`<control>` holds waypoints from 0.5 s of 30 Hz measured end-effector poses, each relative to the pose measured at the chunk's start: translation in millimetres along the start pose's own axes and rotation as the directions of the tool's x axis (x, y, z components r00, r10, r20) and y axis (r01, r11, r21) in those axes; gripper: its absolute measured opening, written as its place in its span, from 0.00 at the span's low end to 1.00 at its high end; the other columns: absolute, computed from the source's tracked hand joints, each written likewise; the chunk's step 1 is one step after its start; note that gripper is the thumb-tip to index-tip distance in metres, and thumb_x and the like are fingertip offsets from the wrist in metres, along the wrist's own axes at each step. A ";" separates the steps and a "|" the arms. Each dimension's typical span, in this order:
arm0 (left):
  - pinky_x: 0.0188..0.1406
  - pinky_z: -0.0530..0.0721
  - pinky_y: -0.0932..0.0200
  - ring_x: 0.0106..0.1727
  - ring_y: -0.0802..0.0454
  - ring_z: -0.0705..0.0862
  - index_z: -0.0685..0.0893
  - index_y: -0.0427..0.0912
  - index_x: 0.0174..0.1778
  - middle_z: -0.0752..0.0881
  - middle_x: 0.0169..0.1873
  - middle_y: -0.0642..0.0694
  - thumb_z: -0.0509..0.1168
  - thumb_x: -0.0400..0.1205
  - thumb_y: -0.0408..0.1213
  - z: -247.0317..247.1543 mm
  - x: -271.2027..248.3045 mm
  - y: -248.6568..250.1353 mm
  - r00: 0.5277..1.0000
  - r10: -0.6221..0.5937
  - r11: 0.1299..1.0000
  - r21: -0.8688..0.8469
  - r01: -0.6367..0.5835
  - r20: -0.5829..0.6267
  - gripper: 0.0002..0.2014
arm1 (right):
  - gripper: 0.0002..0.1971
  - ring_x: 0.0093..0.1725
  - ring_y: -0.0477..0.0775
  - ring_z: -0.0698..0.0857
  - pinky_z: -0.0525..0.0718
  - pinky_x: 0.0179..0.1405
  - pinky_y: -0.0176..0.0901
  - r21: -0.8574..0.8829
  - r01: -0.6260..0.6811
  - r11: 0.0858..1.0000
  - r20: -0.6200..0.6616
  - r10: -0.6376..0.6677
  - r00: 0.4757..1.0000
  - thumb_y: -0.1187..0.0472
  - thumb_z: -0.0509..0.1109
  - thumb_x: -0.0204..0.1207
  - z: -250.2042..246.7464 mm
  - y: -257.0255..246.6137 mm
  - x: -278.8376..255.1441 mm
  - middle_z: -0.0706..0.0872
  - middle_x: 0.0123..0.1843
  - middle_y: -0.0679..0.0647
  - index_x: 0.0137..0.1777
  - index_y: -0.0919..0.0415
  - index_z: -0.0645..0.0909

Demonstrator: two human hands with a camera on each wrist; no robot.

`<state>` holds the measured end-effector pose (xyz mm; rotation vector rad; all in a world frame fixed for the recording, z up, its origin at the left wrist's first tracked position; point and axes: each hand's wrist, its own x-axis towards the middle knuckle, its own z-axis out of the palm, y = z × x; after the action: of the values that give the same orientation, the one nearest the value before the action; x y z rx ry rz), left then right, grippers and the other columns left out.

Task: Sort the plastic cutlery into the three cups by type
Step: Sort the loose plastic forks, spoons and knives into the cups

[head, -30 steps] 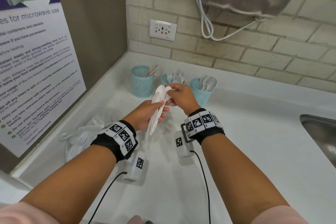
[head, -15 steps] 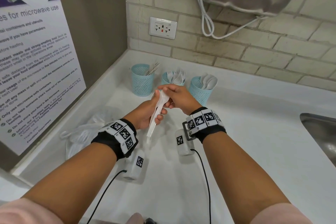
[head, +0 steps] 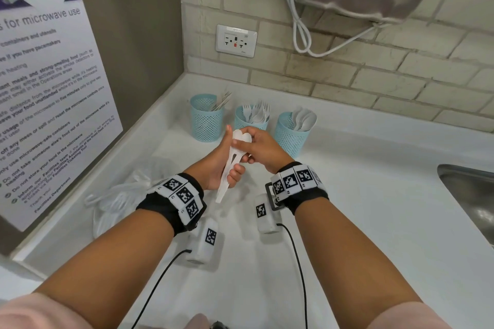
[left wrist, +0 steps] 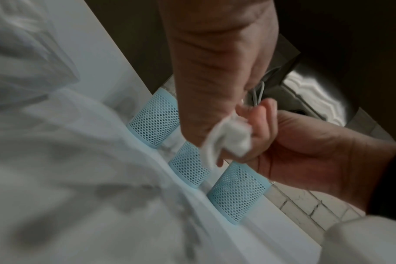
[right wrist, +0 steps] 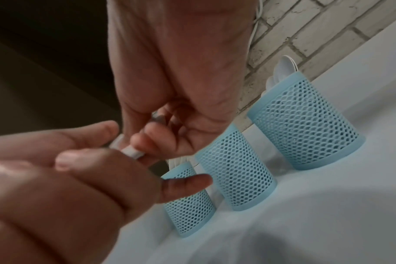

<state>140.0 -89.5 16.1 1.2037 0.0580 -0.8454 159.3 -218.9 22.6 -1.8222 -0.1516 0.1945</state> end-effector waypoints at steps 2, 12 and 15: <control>0.13 0.65 0.73 0.15 0.61 0.65 0.75 0.42 0.41 0.69 0.20 0.52 0.42 0.74 0.74 -2.0 0.2 0.0 1.000 0.022 0.999 0.048 -0.021 -0.016 0.36 | 0.03 0.19 0.41 0.77 0.71 0.17 0.30 -0.014 -0.007 1.000 -0.088 0.005 0.996 0.65 0.65 0.80 -5.8 -0.3 1.4 0.83 0.34 0.56 0.52 0.60 0.75; 0.13 0.57 0.72 0.18 0.62 0.61 0.83 0.43 0.53 0.67 0.26 0.53 0.48 0.86 0.57 -1.6 -0.6 -8.5 0.981 0.108 0.946 0.321 -0.050 -0.164 0.24 | 0.12 0.24 0.48 0.78 0.75 0.18 0.34 -0.005 -0.032 0.999 -0.219 0.030 0.975 0.66 0.61 0.81 -7.7 12.3 -1.8 0.81 0.40 0.58 0.62 0.55 0.69; 0.15 0.58 0.71 0.17 0.62 0.62 0.83 0.42 0.53 0.69 0.25 0.53 0.50 0.86 0.55 -3.5 -2.6 -10.3 0.965 0.119 0.910 0.413 -0.012 -0.235 0.23 | 0.11 0.22 0.47 0.77 0.74 0.16 0.31 0.041 -0.134 0.990 -0.237 0.140 0.961 0.72 0.62 0.78 -17.6 13.0 -2.2 0.80 0.36 0.57 0.56 0.58 0.70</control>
<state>133.3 -86.2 7.8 1.6999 0.0506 -0.6536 161.0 -239.3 14.5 -1.8167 0.1466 0.0719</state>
